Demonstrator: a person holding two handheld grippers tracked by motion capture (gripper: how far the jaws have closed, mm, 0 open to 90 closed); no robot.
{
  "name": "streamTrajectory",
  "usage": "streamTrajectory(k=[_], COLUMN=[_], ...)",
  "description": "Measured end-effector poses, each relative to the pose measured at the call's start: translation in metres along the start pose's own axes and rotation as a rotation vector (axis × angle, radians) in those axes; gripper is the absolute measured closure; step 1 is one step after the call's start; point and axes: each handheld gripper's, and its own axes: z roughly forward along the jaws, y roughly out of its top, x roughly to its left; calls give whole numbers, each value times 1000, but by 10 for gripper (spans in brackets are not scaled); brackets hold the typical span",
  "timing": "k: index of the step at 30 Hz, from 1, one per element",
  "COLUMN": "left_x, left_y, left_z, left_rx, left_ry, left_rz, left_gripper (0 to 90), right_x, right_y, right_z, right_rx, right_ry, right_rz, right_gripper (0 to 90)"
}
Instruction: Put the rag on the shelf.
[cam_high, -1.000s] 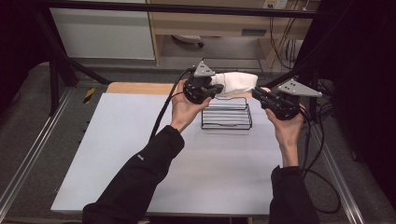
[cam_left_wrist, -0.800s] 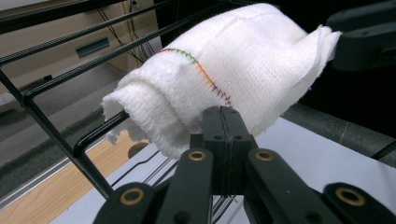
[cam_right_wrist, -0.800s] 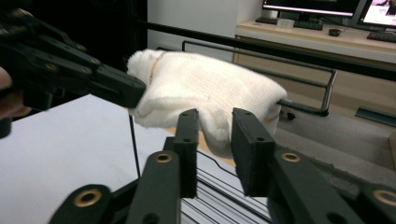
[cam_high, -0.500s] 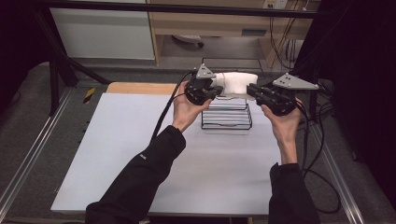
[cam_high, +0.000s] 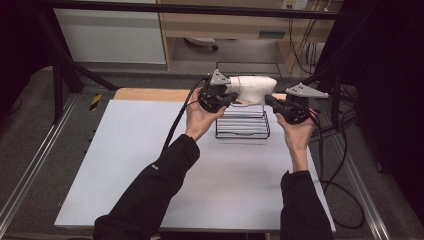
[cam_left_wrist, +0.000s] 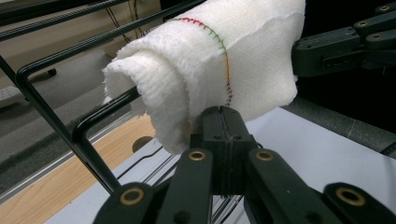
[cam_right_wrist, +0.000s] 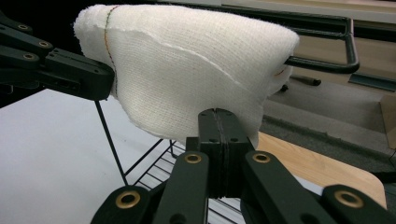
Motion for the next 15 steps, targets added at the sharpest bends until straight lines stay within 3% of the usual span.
streamTrajectory(k=[6, 12, 15], left_x=[-3, -4, -4], left_y=[0, -3, -7], left_z=[-7, -21, -30], left_rx=[-9, -1, 3], left_ry=[-12, -18, -22], left_rz=[10, 11, 10], left_gripper=[879, 793, 723], right_x=[3, 7, 9], right_y=[1, 6, 8], right_z=[-7, -21, -27], right_rx=[-17, -29, -25], right_ry=[17, 38, 42], right_rz=[-9, -13, -6], right_gripper=[861, 700, 576])
